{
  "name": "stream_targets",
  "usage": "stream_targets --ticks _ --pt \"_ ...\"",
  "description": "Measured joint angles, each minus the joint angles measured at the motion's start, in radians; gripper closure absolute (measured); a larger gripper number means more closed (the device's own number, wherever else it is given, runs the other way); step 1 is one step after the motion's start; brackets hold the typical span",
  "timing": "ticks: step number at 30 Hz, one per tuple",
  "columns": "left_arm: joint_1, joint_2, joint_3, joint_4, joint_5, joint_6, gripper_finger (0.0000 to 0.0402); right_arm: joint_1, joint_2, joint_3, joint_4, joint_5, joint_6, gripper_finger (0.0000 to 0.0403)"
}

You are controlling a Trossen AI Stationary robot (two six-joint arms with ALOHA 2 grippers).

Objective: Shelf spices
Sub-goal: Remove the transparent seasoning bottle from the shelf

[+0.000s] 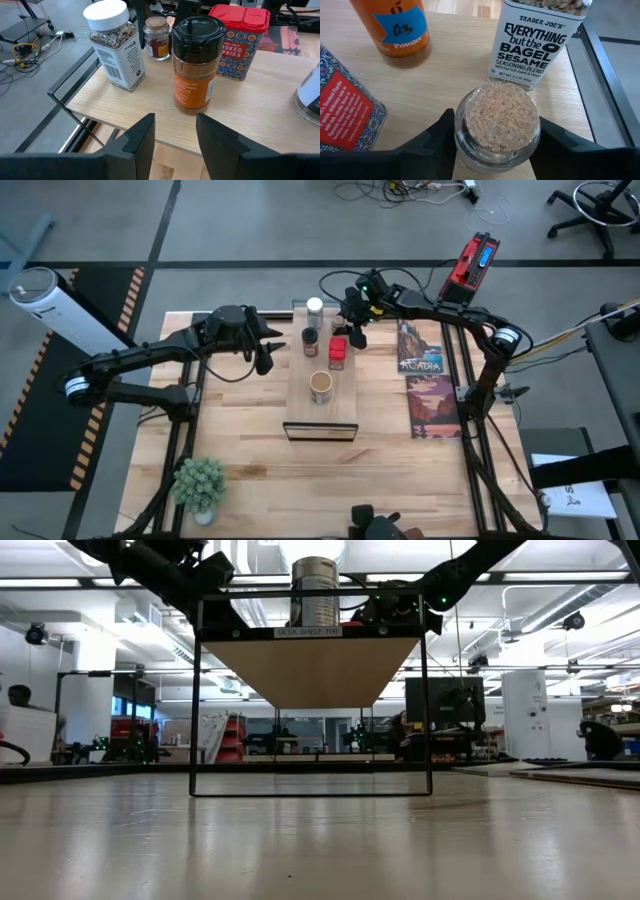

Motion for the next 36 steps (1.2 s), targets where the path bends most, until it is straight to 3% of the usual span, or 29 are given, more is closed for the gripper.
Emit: stream_targets --ticks 18,36 --pt "0.0 0.0 0.0 -0.004 0.0 -0.008 0.0269 -0.003 -0.073 0.0 -0.034 0.001 -0.017 0.0233" --pt "0.0 0.0 0.0 -0.012 0.0 -0.014 0.0269 -0.039 -0.305 0.0 -0.248 0.0 0.001 0.0227"
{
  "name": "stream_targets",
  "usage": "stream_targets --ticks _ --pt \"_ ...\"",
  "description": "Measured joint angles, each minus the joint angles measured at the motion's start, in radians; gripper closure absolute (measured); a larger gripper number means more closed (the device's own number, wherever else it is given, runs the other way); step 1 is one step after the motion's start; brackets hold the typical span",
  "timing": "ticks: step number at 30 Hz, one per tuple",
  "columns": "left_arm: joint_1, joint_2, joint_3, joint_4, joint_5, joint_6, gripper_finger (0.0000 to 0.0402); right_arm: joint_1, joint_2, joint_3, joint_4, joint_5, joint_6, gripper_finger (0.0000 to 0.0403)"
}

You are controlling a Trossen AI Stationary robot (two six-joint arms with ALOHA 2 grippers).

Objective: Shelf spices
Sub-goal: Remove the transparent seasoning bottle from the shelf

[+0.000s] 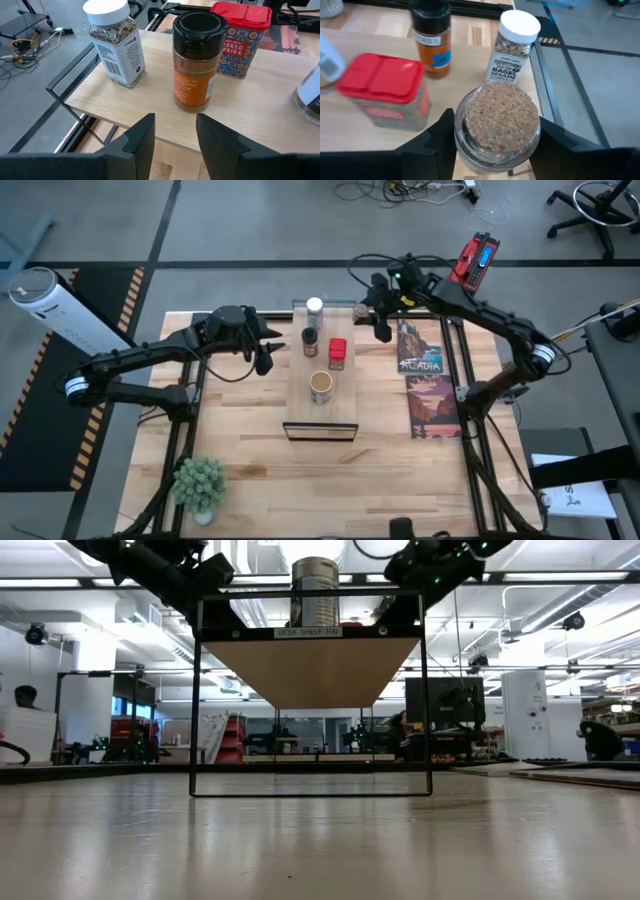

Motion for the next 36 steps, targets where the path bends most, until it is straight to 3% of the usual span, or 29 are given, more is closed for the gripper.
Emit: stream_targets --ticks 11,22,36 --pt "-0.001 -0.001 0.0 -0.002 0.007 -0.028 0.0269 0.002 -0.136 -0.072 -0.127 0.0 0.07 0.0226" --pt "-0.015 -0.052 0.0 -0.002 0.06 -0.075 0.0269 0.014 -0.296 -0.256 -0.142 -0.011 0.171 0.0228" --pt "-0.187 -0.12 0.0 0.004 0.03 -0.154 0.0269 0.198 -0.475 -0.484 -0.095 0.007 0.349 0.0226"
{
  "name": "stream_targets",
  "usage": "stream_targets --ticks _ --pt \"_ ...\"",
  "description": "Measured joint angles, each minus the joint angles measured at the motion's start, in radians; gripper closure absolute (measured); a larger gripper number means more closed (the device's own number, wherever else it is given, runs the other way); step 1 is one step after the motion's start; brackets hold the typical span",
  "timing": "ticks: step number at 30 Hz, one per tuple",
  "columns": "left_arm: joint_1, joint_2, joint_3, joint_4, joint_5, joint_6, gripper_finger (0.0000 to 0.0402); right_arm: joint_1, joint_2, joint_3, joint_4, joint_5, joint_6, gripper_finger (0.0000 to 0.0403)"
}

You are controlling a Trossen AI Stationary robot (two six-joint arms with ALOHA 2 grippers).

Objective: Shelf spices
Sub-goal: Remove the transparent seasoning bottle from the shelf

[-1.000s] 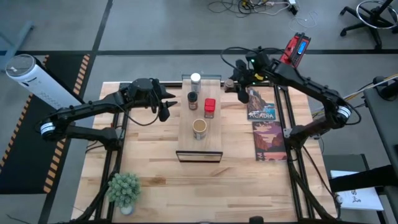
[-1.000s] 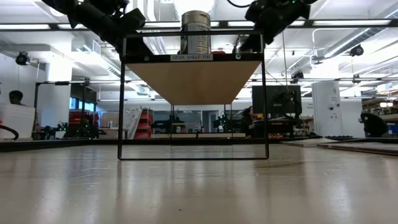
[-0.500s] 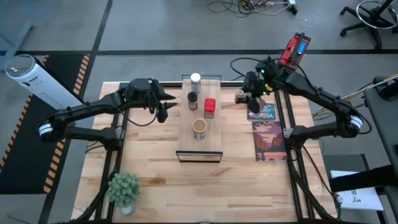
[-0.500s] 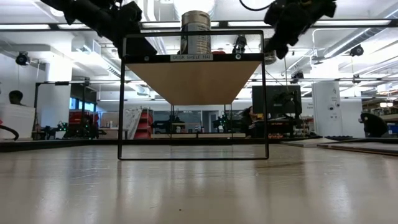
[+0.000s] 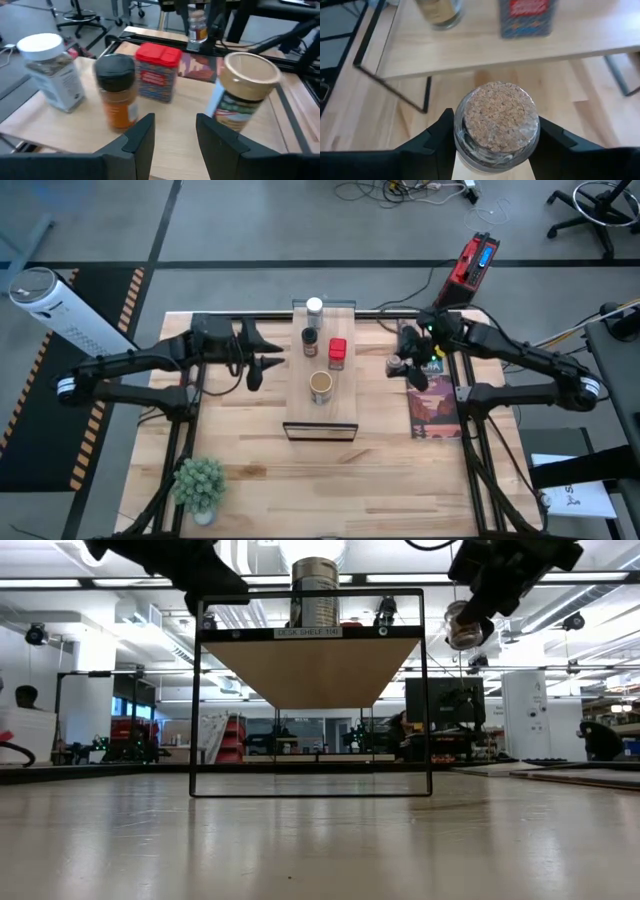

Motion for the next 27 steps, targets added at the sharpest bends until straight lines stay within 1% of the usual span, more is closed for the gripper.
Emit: stream_targets --ticks 4,7,8,12,14,18,22,27 --pt "-0.058 0.0 0.0 0.0 -0.076 0.005 0.0269 0.031 -0.017 -0.055 0.064 0.057 0.012 0.023" --pt "-0.09 -0.001 0.0 0.0 -0.103 -0.005 0.0269 0.027 -0.012 -0.098 0.112 0.076 0.01 0.0231" --pt "-0.1 -0.002 0.0 0.002 -0.111 -0.012 0.0269 0.027 -0.004 -0.11 0.127 0.089 0.011 0.0229" --pt "-0.129 -0.002 0.0 0.027 -0.112 -0.032 0.0269 0.026 0.038 -0.156 0.185 0.201 0.004 0.0224" --pt "-0.137 -0.002 0.001 0.04 -0.112 -0.034 0.0269 0.015 0.066 -0.175 0.235 0.227 0.0 0.0226" --pt "-0.142 -0.007 0.001 0.043 -0.112 -0.035 0.0269 -0.027 0.131 -0.198 0.301 0.23 -0.003 0.0231" --pt "-0.142 -0.013 0.001 0.033 -0.112 -0.033 0.0269 -0.078 0.198 -0.217 0.352 0.229 -0.021 0.0223" --pt "-0.142 -0.021 0.001 0.023 -0.111 -0.012 0.0269 -0.159 0.272 -0.218 0.391 0.228 -0.07 0.0226"
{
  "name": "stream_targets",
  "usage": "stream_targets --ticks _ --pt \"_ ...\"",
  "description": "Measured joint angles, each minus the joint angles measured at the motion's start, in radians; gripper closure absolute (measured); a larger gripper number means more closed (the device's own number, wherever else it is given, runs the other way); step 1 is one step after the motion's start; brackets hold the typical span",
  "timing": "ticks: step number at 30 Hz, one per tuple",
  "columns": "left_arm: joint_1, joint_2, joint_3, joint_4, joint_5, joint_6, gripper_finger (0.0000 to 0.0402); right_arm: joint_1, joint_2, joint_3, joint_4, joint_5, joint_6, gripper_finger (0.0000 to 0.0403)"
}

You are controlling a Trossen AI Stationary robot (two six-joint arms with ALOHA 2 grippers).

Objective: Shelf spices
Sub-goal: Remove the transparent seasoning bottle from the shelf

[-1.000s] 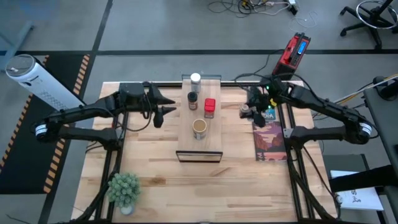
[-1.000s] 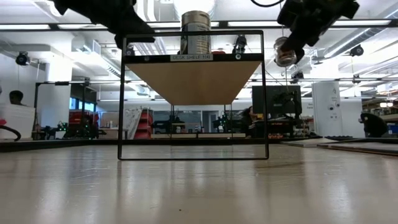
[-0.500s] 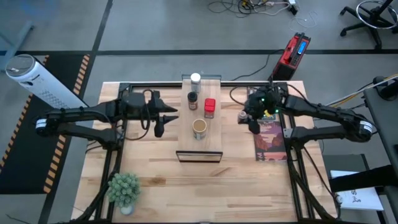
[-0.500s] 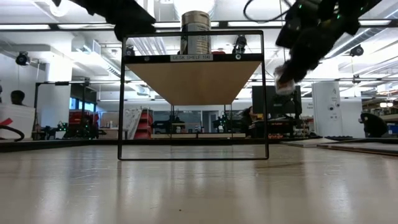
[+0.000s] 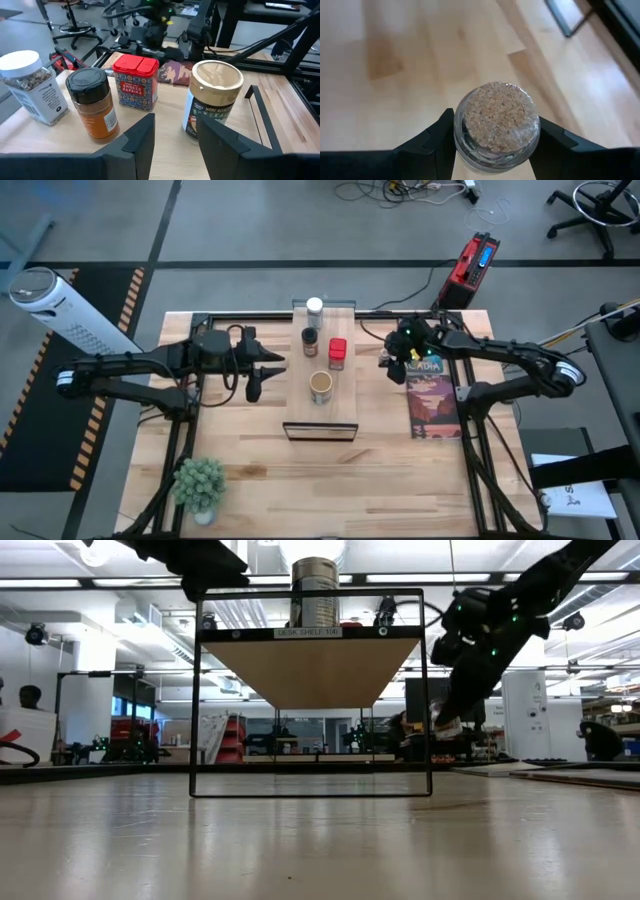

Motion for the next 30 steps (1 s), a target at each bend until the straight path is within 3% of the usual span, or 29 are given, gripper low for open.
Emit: stream_targets --ticks 8,14,30 --pt "0.0 -0.004 0.0 -0.006 0.0 0.013 0.0269 -0.136 0.108 0.0 0.085 -0.06 -0.021 0.0221" --pt "0.0 -0.004 0.0 -0.008 0.0 0.015 0.0269 -0.172 0.166 0.011 0.131 -0.059 0.016 0.0228" --pt "0.0 -0.004 0.0 -0.008 0.0 0.014 0.0269 -0.181 0.256 0.093 0.141 0.087 0.081 0.0227"
